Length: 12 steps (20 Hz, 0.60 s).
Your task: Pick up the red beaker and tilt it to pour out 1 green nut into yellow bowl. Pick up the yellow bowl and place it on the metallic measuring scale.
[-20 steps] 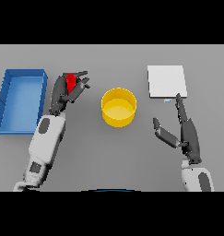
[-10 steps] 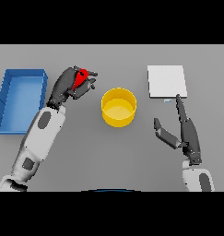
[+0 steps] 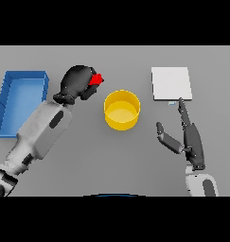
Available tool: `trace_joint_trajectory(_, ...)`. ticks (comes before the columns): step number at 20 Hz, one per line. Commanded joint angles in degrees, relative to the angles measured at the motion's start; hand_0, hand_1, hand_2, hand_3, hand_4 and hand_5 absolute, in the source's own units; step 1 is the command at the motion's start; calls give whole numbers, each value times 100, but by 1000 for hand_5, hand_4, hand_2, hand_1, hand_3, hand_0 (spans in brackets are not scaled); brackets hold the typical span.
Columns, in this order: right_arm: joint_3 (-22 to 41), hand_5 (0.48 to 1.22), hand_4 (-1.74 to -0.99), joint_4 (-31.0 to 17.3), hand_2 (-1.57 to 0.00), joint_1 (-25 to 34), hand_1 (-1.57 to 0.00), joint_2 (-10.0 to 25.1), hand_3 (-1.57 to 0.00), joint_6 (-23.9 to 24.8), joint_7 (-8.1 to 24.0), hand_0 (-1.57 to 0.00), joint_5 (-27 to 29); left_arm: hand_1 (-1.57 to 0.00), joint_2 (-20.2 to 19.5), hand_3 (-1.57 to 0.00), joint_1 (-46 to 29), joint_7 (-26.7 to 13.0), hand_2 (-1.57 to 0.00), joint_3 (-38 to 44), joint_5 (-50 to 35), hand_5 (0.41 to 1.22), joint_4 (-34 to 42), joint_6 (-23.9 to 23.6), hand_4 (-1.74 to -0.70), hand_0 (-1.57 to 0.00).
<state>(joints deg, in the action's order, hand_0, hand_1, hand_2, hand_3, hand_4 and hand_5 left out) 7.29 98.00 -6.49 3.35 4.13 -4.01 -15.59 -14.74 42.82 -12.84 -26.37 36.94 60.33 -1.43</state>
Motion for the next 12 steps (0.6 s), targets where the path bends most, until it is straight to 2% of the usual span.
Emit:
trace_joint_trajectory(1, -34, 698, -1267, 23, 1, -5, 1, 29, 1, -6, -3, 1, 27, -1570, -57, -1570, 81, -9, -1570, -176, 174, 1161, -48, 82, -1740, -1570)
trace_joint_trajectory(4, 46, 704, -1274, 25, 1, 5, 1, -33, 1, 1, 43, 1, -39, -1571, -117, -1570, 433, -71, -1571, -594, 600, 1190, -207, 270, -1740, -1571)
trace_joint_trajectory(6, -37, 705, -1284, 48, 1, 27, 1, 24, 1, -51, 107, 1, 76, -1571, -267, -1571, 630, 155, -1571, -819, 783, 1201, -343, 465, -1649, -1571)
trace_joint_trajectory(7, -7, 702, -1283, 47, 1, 18, 1, -25, 1, -60, 73, 1, 96, -1571, -245, -1571, 742, 118, -1571, -976, 904, 1205, -373, 580, -1666, -1571)
trace_joint_trajectory(10, -85, 685, -1288, 19, 1, -16, 1, -84, 1, -64, -28, 1, 261, -1571, -288, -1327, 1123, 207, -1571, -1450, 1199, 1213, -525, 1125, -1695, -1571)
trace_joint_trajectory(11, -72, 678, -1292, -54, 1, -6, 1, -122, 1, -22, -46, 1, 219, -1571, -289, -1277, 1241, 312, -1571, -1574, 1284, 1215, -587, 1161, -1701, -1571)
trace_joint_trajectory(12, -74, 672, -1294, -119, 1, 11, 1, -158, 1, -22, -73, 1, 241, -1571, -277, -1336, 1383, 409, -1571, -1738, 1380, 1216, -603, 1275, -1707, -1571)
